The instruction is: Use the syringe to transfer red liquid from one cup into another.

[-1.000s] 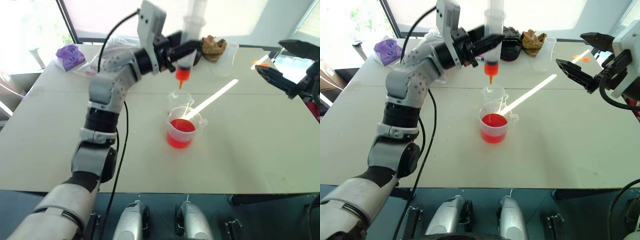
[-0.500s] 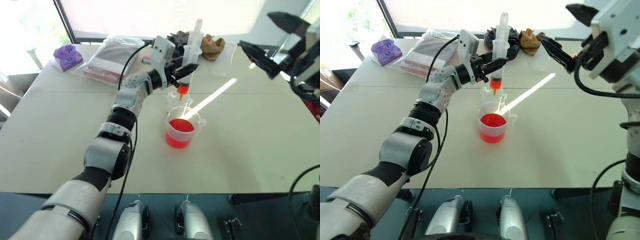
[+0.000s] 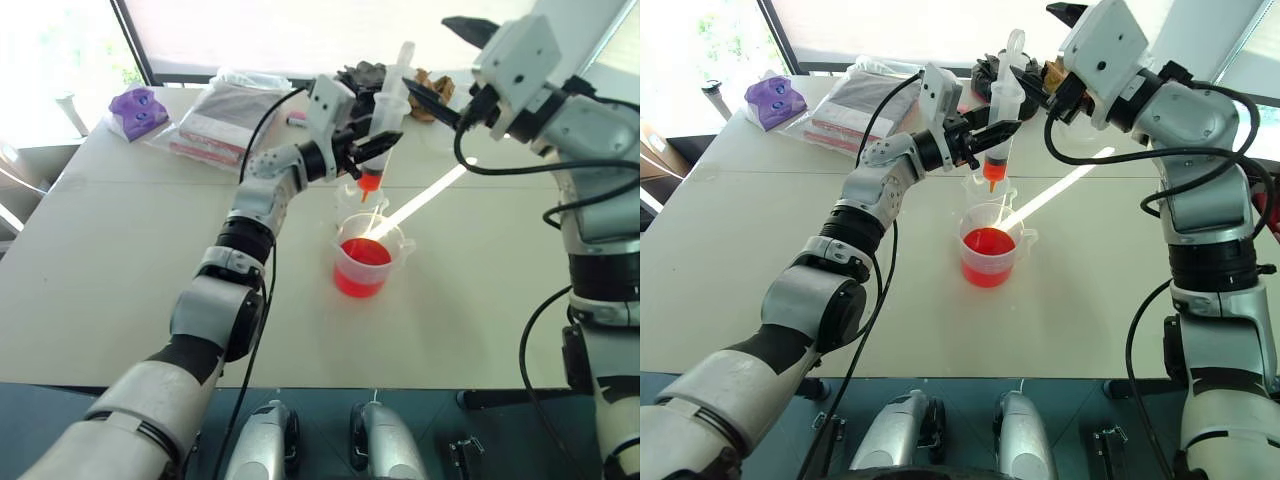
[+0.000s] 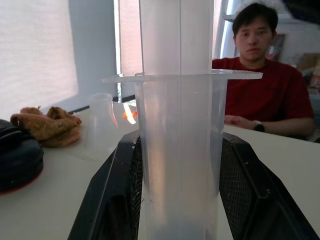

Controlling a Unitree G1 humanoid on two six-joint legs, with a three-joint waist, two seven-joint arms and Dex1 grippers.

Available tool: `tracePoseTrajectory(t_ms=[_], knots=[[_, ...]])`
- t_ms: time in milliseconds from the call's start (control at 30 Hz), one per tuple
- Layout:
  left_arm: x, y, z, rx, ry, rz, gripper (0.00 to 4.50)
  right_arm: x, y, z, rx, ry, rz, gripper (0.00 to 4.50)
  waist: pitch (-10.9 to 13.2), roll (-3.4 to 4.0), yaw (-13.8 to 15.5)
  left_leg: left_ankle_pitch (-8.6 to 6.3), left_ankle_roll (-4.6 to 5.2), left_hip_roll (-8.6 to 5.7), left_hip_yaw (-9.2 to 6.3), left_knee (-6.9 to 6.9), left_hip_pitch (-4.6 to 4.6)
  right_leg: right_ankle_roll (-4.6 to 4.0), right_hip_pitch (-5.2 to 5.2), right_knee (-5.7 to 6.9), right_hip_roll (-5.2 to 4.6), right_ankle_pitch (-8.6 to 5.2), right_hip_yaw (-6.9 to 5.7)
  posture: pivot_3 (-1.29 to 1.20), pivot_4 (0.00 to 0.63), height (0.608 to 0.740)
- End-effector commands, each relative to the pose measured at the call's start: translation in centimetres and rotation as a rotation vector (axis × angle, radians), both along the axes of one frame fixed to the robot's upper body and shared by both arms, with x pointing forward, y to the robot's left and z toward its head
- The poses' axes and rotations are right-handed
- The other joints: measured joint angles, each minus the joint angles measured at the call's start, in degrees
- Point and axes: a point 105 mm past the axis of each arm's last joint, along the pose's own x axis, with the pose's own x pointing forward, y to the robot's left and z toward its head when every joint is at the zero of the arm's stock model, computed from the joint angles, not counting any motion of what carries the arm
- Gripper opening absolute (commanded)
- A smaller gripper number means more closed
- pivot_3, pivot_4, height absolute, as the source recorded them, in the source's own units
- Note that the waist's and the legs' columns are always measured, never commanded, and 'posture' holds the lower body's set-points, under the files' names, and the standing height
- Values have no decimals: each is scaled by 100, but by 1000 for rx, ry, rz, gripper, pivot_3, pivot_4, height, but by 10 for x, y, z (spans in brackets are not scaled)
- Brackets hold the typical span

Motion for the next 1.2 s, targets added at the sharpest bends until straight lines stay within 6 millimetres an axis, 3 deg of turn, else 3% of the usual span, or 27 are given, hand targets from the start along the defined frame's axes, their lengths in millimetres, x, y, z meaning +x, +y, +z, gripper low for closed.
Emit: tracePoseTrajectory(t_ms=[33, 233, 433, 800, 900, 1067, 1200], knots=[[-6, -1, 15, -12, -60, -25, 1620, -1, -2, 20, -28, -94, 1, 3486, 0, 0, -11, 0, 0, 0, 0, -1, 0, 0, -1, 0, 0, 0, 0, 0, 150, 740], [-5, 3, 12, 2, -62, -11, 1620, 5, -7, 31, -23, -130, -2, 3486, 0, 0, -30, 1, -1, 1, 0, -2, 0, 0, -1, 1, 1, 0, 0, 0, 150, 740], [-8, 2, 11, 4, -67, -26, 1620, 10, -5, 28, -43, -128, 4, 3486, 0, 1, -34, 1, -1, 2, 0, -2, 0, 0, -1, 1, 0, 0, 0, 0, 150, 740], [-9, 0, 0, 41, -61, -33, 1620, 15, 18, 21, -45, -110, 89, 3486, 1, 2, -64, 1, -3, 2, 0, -2, 1, 0, -1, 3, 0, 0, 0, 0, 150, 740], [-9, 0, 0, 42, -63, -27, 1620, 15, 23, 19, -64, -111, 107, 2666, 1, 2, -74, 1, -2, 2, 1, -2, 1, 0, 0, 2, 0, 0, 0, 0, 150, 740], [-8, 0, 5, 32, -74, -18, 1620, 15, 25, 16, -77, -104, 116, 182, 1, 2, -129, 1, -3, 2, 0, -2, 1, 0, -1, 3, 0, 0, 0, 0, 150, 740], [-9, 1, 10, 24, -83, -18, 1620, 17, 26, 11, -88, -91, 114, 81, 1, 2, -133, 2, -3, 3, 0, -2, 1, 0, -1, 4, 0, 0, 0, 0, 150, 740]])
